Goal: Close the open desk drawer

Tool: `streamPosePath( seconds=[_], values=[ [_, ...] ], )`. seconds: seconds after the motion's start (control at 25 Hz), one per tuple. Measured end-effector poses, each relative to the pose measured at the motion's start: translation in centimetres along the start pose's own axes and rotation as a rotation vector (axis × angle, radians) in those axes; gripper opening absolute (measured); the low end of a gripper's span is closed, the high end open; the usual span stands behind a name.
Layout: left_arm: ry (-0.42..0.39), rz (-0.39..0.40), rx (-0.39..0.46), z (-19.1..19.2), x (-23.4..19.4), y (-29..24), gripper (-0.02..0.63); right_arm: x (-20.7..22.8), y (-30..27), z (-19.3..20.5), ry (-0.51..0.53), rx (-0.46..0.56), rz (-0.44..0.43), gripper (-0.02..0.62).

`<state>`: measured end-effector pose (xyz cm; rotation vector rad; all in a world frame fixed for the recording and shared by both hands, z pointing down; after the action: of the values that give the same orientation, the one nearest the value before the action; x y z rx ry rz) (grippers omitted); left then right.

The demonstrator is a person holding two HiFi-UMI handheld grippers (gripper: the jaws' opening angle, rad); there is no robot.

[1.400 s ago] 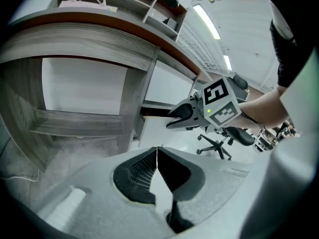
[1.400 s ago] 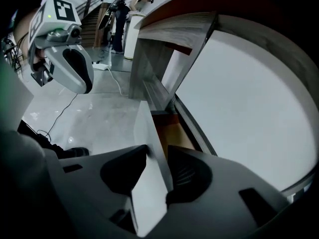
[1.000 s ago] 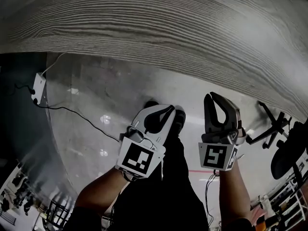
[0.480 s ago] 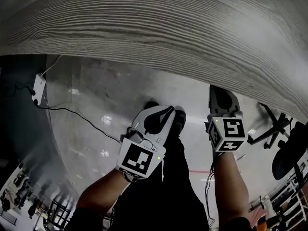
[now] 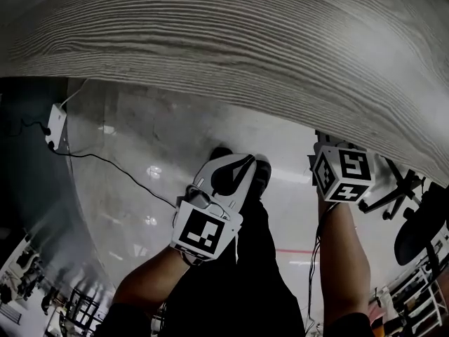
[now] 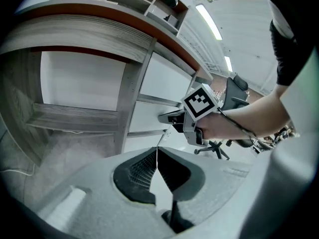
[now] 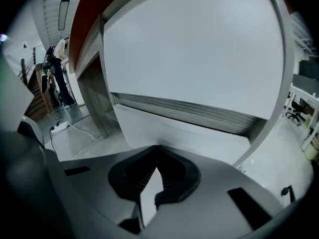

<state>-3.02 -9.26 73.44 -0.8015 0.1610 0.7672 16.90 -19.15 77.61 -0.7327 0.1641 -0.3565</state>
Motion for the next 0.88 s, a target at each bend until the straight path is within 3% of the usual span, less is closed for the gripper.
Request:
streamPosePath(
  seconds=[0.28,0.6,0.88],
  values=[
    [0.036,-0.056,0.057,-2.3,-1.2,-0.6,0.009,0.4,-0.8,-0.2,-0.037,0.009,-0.004,0.014],
    [0.01,-0.066,0.067,-3.5,-0.5,-1.0,0.009,0.6,-0.1,-0.2,-0.025,0.031,-0.009,0.014],
    [-0.028,-0.066,0.066,-5.4,2.5,0.8,0.009,-0.6,6.6,-0.4,-0.101,0.122,-0.044,0.014]
  ],
)
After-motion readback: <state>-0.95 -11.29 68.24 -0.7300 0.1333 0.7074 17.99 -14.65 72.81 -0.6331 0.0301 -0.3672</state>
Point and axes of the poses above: the fingertips, and each gripper's own axes: y backward along the fingers, x to its right, z out of its underside, the point moved 7 cm from there along y, backward along the fingers, and after that the axes turned 7 degrees about y, right-handed, at the moved point
